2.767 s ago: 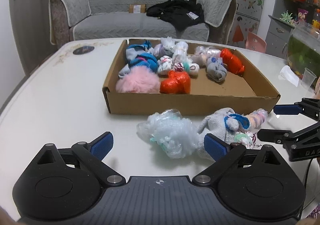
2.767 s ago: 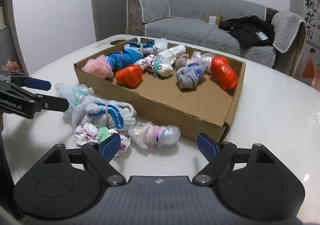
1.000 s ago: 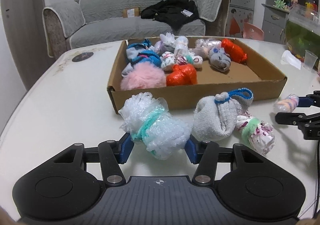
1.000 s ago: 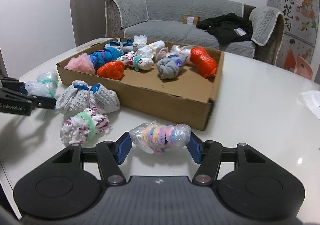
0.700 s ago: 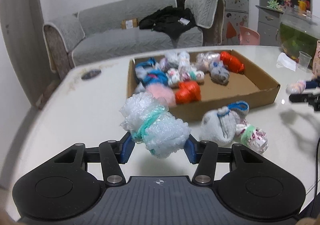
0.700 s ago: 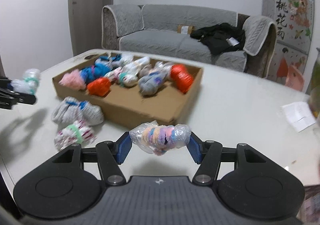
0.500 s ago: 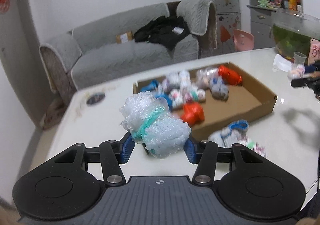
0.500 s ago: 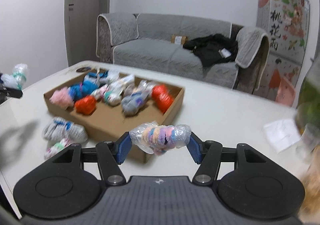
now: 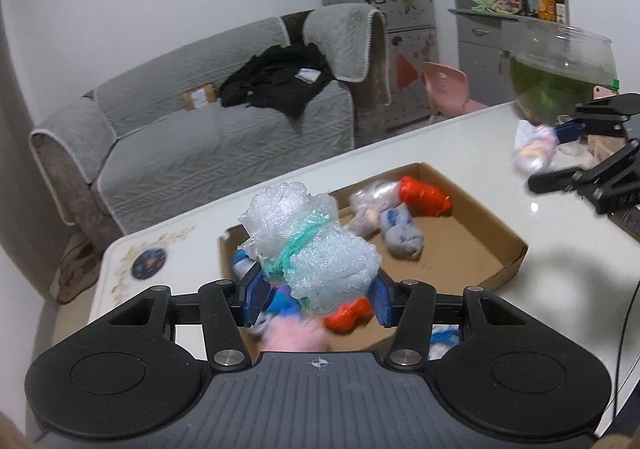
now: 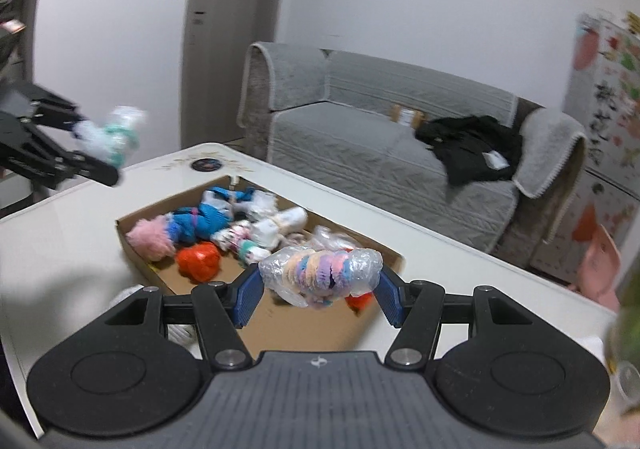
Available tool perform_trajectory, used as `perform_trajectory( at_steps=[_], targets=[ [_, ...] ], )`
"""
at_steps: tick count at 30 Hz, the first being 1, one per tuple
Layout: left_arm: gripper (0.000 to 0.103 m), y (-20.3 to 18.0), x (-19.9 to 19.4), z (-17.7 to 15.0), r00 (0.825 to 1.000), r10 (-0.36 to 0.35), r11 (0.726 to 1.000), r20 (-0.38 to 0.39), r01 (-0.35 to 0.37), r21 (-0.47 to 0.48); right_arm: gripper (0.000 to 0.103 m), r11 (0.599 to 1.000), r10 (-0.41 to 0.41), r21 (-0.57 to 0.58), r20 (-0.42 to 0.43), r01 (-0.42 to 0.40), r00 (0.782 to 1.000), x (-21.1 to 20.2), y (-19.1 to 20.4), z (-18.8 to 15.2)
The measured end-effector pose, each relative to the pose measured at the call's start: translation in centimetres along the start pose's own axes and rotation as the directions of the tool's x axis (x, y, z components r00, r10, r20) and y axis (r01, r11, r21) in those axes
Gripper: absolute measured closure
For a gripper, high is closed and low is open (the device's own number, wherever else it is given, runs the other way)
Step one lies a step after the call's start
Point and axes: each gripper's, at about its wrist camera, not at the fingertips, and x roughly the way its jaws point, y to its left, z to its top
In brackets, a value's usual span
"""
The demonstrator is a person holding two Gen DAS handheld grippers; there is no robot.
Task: Organize objects
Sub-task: 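Carry both bundles over the tray and lower them inside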
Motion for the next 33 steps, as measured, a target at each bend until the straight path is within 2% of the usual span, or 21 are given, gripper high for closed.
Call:
perform_trajectory(
  at_steps=[5, 10, 14, 17, 20, 25, 33],
  targets=[
    [0.045, -2.2, 2.5, 2.0, 0.999, -0.052, 0.998, -0.018, 0.052, 0.043, 0.047, 0.996, 0.064, -0.062, -0.024, -0.065, 0.998, 1.9, 1.3, 1.3],
    [0.045, -4.1, 6.2, 2.3, 0.988, -0.127, 0.991, -0.083, 0.131, 0.04, 0.047, 0.986, 0.112, -0.114, -0.071, -0.12, 0.991, 3.8, 2.2, 2.0],
    [0.045, -4.3, 9.4, 1.7, 0.967, -0.199, 0.98, -0.16, 0.2, -0.009, 0.047, 0.98, 0.131, -0.136, -0.123, -0.148, 0.984, 5.2, 2.1, 1.7],
    [0.045, -3.9, 12.1, 0.8, 0.942, -0.244, 0.97, -0.232, 0.235, -0.066, 0.047, 0.976, 0.142, -0.143, -0.163, -0.165, 0.976, 6.2, 1.8, 1.3],
    [0.045, -3.5, 14.4, -0.2, 0.918, -0.255, 0.967, -0.303, 0.234, -0.102, 0.047, 0.971, 0.153, -0.15, -0.199, -0.185, 0.968, 7.2, 2.0, 1.0],
    [0.045, -1.8, 16.9, -1.9, 0.891, -0.203, 0.978, -0.406, 0.169, -0.12, 0.047, 0.959, 0.185, -0.165, -0.247, -0.229, 0.951, 9.3, 2.8, 0.8],
    [0.045, -0.6, 17.4, -2.4, 0.891, -0.198, 0.979, -0.41, 0.155, -0.136, 0.047, 0.937, 0.242, -0.173, -0.301, -0.302, 0.923, 13.6, 3.7, 1.3]
  ],
)
